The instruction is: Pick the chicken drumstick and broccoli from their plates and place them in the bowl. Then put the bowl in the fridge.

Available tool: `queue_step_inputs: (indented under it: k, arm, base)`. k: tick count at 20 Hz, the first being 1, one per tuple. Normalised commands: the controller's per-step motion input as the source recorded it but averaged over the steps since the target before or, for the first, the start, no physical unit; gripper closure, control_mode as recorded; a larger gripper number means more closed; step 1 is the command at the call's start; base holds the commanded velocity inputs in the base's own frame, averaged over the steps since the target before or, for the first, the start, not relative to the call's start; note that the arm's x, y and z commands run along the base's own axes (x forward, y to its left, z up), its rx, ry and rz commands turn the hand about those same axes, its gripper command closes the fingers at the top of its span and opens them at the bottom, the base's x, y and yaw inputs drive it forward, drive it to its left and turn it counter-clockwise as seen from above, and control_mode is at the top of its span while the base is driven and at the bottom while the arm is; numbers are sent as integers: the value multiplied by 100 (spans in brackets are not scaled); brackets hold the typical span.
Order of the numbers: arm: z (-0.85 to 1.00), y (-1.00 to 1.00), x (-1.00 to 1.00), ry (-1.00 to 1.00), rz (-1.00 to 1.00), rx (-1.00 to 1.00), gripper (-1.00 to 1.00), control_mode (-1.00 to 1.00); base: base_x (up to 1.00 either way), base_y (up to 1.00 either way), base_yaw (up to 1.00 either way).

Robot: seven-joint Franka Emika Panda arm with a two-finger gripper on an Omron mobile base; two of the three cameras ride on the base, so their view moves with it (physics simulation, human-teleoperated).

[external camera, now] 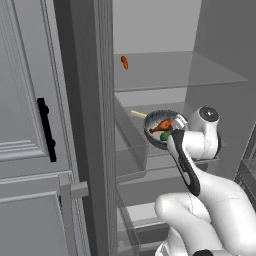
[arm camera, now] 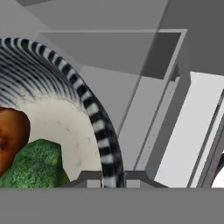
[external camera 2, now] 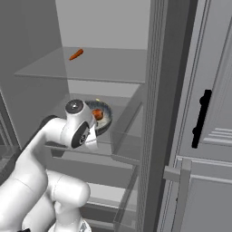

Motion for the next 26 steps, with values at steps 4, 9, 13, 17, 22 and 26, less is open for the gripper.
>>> queue_step_inputs:
  k: [4,9,13,17,22,26]
  arm:
    - [-26,-42,62,5,-9,4,100,-100]
    - [-11,-21,50,9,-9,3,100,-100]
    - [-3,-3,50,10,-2,7,100,-100]
    - [-40,0,29,0,0,0,100,-100]
    - [-53,0,17,-10,0,-3,100,-100]
    - [-38,0,1,-18,0,0,100,-100]
  base:
    - [0,0,0]
    - [0,0,0]
    - [0,0,0]
    - [0,0,0]
    - [0,0,0]
    - [0,0,0]
